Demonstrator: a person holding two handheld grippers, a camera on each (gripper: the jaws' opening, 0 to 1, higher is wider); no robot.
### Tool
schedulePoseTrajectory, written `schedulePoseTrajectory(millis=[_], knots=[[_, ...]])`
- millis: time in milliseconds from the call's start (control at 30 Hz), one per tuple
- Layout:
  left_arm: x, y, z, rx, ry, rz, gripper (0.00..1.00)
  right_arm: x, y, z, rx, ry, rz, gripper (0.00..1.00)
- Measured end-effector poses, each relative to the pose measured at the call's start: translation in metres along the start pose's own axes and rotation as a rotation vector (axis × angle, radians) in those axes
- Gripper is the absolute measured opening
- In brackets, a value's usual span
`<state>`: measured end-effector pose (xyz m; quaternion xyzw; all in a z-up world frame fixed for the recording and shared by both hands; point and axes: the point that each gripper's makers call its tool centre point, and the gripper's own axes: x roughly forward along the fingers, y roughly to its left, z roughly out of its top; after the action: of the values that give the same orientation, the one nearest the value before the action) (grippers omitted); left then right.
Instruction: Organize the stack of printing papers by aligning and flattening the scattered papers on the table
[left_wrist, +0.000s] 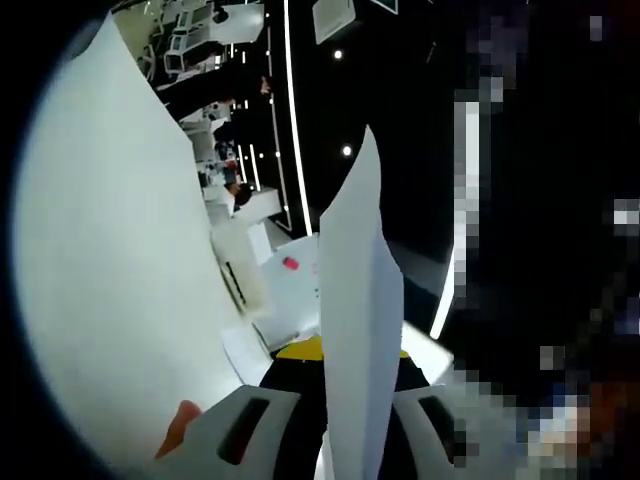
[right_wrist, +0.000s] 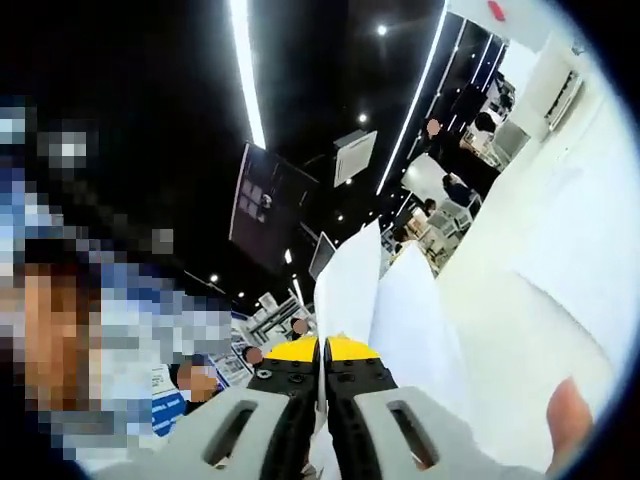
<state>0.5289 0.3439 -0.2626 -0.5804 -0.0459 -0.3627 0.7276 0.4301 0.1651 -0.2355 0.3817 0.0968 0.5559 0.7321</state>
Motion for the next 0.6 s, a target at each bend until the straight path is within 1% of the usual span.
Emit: schedulePoseTrajectory(millis=[167, 300, 433, 600], knots=[[0.000, -0.001, -0.001, 0.002, -0.001, 0.000, 0.13, 0.000, -0.007, -0.006, 0.018, -0.001, -0.016, 0.00], [0.000, -0.001, -0.002, 0.006, -0.001, 0.000, 0.13, 0.001, -0.008, -0.010, 0.029, 0.002, -0.015, 0.00], [0.000, -0.002, -0.003, 0.010, -0.001, -0.001, 0.13, 0.001, -0.005, -0.015, 0.021, 0.018, -0.006, 0.00], [0.000, -0.002, -0.003, 0.019, 0.003, -0.005, 0.11, -0.003, 0.000, -0.018, 0.007, 0.024, 0.001, 0.00]])
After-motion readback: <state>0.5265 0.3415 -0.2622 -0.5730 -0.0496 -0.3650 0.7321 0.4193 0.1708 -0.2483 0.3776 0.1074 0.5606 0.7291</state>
